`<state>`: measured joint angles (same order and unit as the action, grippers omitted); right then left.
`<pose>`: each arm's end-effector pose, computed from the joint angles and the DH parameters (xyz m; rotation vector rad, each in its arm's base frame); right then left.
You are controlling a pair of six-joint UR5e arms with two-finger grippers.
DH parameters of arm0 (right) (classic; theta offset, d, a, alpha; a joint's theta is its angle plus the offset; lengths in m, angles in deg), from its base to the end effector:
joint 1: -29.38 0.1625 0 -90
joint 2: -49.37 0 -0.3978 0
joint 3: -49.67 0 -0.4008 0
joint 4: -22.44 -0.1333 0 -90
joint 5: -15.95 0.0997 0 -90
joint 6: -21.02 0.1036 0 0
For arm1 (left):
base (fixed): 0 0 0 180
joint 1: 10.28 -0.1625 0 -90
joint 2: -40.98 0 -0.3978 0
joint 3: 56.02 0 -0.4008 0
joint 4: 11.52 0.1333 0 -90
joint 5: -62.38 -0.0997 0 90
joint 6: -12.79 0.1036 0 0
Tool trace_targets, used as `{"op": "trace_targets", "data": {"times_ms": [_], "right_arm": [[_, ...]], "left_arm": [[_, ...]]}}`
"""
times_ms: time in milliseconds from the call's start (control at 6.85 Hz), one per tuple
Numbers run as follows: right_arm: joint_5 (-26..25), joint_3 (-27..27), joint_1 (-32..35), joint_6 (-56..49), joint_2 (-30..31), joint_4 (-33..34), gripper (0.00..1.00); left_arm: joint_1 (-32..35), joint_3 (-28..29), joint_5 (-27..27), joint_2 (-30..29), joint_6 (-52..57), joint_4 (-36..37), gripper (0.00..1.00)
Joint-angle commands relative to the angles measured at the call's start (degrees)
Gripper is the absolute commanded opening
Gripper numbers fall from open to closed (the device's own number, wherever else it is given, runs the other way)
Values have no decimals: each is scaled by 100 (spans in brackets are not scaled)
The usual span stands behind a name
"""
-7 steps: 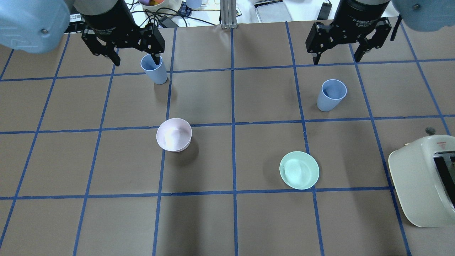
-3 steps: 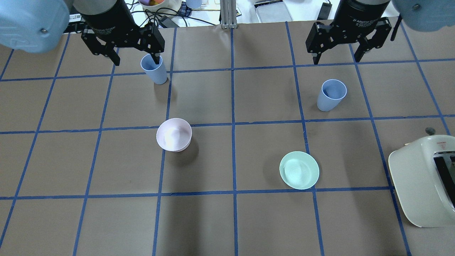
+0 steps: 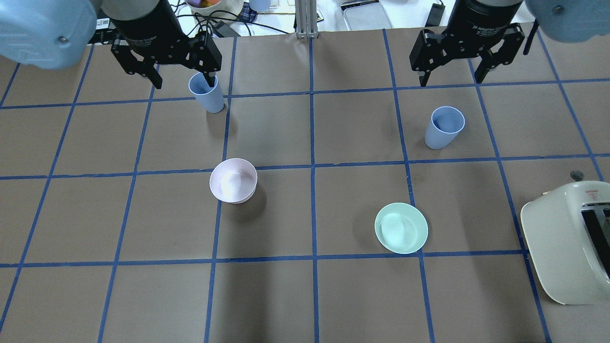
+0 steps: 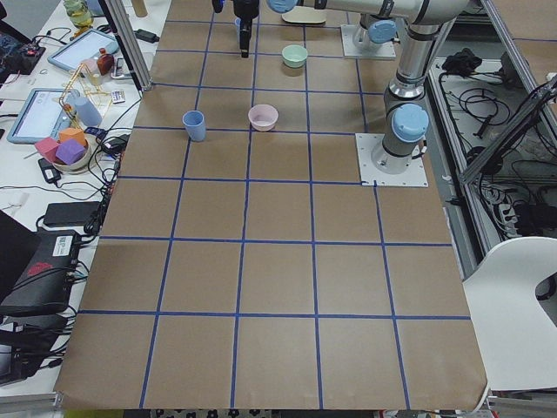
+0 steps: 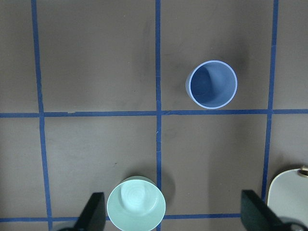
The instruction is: Stack blue cups with both arms
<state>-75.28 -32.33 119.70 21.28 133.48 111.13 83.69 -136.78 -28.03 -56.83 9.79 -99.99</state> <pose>0.1341 -0.5417 0.4708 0.0014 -3.1201 0.0220 -0.1710 -0.5491 0.4683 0.0263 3.1364 -0.0816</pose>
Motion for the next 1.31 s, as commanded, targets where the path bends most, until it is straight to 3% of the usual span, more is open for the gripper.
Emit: {"op": "trace_targets", "data": {"times_ms": [0, 146, 292, 584, 1169], "right_arm": [[0, 0, -5, 0, 0, 0, 100], [0, 0, 3, 0, 0, 0, 100], [0, 0, -5, 0, 0, 0, 100], [0, 0, -5, 0, 0, 0, 100], [0, 0, 3, 0, 0, 0, 100]], "left_arm": [[-63, 85, 15, -752, 36, 275, 100], [-72, 373, -2, -1331, 45, 722, 100], [-72, 880, -446, -1903, 54, 892, 100], [-72, 1770, -468, -2932, 37, 981, 100], [-159, 1897, -521, -3569, -24, 1158, 97]]}}
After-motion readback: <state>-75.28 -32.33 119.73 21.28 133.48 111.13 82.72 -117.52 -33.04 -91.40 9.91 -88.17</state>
